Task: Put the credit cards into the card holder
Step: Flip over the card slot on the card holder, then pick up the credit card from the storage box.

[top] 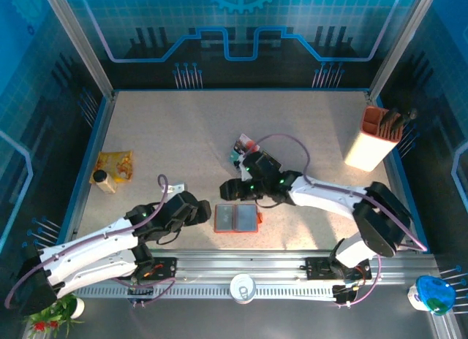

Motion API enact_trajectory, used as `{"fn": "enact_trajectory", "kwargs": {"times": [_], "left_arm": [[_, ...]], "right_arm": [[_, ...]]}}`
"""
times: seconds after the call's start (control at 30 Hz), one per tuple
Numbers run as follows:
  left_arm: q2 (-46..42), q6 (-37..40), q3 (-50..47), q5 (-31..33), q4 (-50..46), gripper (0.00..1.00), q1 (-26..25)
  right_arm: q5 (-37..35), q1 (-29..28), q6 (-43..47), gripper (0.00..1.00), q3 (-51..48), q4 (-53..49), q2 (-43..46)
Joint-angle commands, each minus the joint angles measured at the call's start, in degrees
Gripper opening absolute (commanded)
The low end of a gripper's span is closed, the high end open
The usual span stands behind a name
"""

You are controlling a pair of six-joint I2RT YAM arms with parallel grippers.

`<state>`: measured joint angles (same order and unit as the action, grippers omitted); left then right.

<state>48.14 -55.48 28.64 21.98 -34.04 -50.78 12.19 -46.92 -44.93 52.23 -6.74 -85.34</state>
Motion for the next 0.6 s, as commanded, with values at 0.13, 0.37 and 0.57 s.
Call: {"fn": "enact_trajectory", "kwargs": {"times": [0.13, 0.37, 0.57], "left_arm": [[4.9, 1.9, 1.0, -2.8, 2.8, 0.99, 0.5], [10.9, 3.3, 2.4, -5.0, 5.4, 0.99, 0.5], [13.5, 3.8, 3.1, -5.7, 6.1, 0.99, 0.6]], "right_arm": [[-11.2, 6.6, 20.6, 0.57, 11.4, -27.2, 3.7], [-18.1, 8.4, 32.2, 0.47, 20.7, -38.1, -5.1], [-24.1, 7.1, 36.3, 0.36, 25.7, -41.5, -12.2]]}}
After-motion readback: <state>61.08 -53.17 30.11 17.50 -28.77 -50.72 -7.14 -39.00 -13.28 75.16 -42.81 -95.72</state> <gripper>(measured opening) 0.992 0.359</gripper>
